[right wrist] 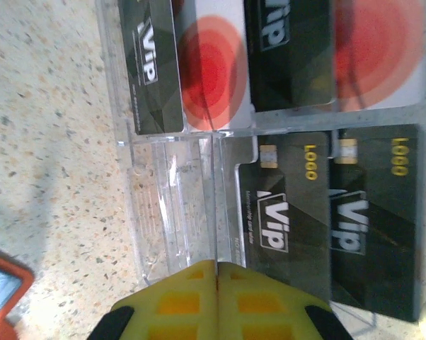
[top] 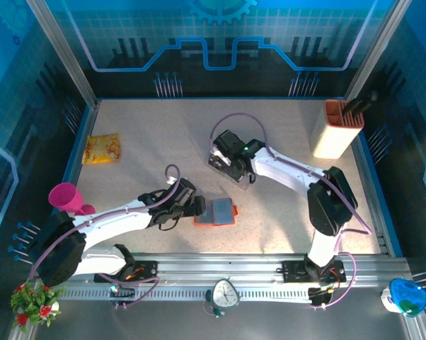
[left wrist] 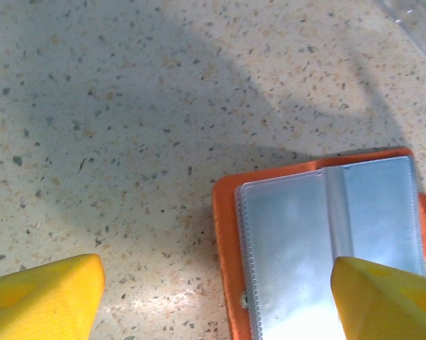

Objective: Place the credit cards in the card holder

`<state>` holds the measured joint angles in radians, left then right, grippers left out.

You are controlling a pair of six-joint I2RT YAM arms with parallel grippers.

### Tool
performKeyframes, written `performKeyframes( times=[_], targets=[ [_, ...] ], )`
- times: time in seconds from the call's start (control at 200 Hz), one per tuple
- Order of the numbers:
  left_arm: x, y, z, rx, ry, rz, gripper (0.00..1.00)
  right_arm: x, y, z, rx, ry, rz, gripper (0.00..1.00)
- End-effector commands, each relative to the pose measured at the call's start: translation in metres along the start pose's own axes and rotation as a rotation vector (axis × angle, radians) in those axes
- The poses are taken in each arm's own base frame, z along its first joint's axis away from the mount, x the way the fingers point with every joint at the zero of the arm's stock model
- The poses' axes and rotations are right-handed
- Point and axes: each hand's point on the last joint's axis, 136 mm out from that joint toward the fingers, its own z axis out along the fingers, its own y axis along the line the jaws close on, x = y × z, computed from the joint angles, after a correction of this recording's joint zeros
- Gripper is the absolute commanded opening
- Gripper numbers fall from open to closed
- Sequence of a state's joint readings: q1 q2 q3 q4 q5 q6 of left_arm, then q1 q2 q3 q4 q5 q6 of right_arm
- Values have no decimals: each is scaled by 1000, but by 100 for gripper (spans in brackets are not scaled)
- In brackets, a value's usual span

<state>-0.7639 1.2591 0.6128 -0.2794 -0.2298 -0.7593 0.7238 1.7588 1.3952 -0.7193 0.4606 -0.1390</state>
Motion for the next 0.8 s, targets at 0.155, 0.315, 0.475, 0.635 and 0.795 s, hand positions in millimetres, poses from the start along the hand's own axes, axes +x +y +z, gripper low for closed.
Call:
performKeyframes(
  times=[0.155, 0.315, 0.475, 0.635, 0.795],
  targets=[
    [-4, -9, -8, -6, 17, 47, 85, -13, 4, -66, -136, -223, 223, 0],
    [1, -6, -5, -69, 22, 95, 85, -11, 22, -82, -366, -371, 478, 0],
    [12, 4, 2, -127, 38, 112, 85, 5, 39, -76, -545, -459, 703, 0],
    [21, 16, 7, -172, 48, 105, 84, 20, 58, -61, -658, -493, 843, 0],
    [26, 26, 10, -211, 54, 102, 84, 26, 74, -48, -758, -529, 938, 0]
  ],
)
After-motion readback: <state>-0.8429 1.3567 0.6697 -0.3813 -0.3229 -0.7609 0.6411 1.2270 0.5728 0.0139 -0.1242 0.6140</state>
